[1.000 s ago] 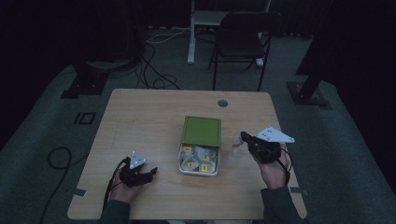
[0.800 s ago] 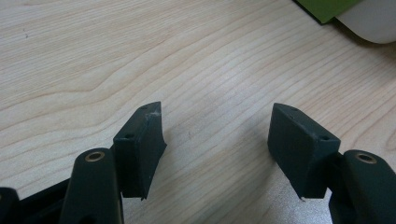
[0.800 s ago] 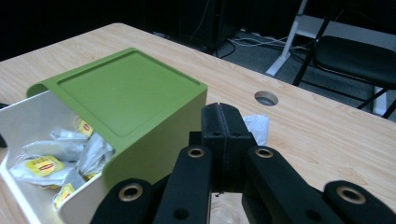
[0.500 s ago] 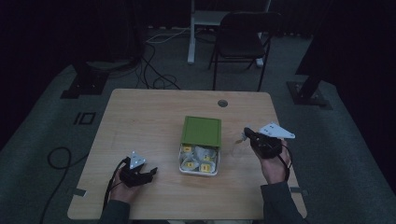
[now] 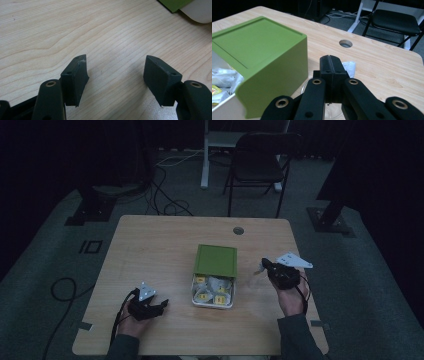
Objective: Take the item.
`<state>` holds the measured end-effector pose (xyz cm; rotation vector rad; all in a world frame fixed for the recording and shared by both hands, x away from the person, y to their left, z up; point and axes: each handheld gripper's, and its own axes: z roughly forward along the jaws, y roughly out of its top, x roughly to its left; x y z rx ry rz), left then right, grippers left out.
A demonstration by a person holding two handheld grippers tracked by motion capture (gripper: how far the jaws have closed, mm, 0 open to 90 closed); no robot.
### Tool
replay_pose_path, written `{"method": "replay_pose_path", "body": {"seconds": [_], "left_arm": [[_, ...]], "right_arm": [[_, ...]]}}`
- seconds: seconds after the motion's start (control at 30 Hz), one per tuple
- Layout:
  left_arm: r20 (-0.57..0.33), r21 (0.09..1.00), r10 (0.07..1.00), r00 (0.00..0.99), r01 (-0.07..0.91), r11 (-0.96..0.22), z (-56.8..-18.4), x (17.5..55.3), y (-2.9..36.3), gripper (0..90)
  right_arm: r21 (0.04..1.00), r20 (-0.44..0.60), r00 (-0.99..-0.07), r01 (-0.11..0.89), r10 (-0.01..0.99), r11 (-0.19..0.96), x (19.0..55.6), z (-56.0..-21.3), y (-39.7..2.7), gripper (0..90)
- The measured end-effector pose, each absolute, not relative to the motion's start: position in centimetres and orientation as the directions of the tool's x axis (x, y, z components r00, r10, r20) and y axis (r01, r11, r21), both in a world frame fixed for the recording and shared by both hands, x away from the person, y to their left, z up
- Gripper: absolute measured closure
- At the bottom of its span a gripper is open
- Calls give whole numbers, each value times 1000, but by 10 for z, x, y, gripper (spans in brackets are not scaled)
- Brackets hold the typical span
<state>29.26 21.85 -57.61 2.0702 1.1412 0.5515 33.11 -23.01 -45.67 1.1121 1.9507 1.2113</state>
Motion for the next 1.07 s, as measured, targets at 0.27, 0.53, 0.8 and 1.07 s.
{"method": "replay_pose_path", "body": {"seconds": [0.27, 0.53, 0.8, 1.07], "left_arm": [[32, 746, 853, 521, 555, -367, -576, 293, 218, 369], [32, 746, 853, 521, 555, -368, -576, 293, 218, 369], [32, 746, 853, 521, 555, -367, -576, 293, 218, 369], [32, 746, 853, 521, 555, -368, -576, 293, 219, 368]], "right_arm": [[896, -39, -485, 369, 873, 245, 336, -467, -227, 900], [893, -35, -496, 374, 867, 250, 336, -469, -225, 760], [900, -20, -494, 370, 869, 231, 330, -467, -230, 742], [895, -23, -517, 370, 855, 248, 316, -472, -226, 732]]}}
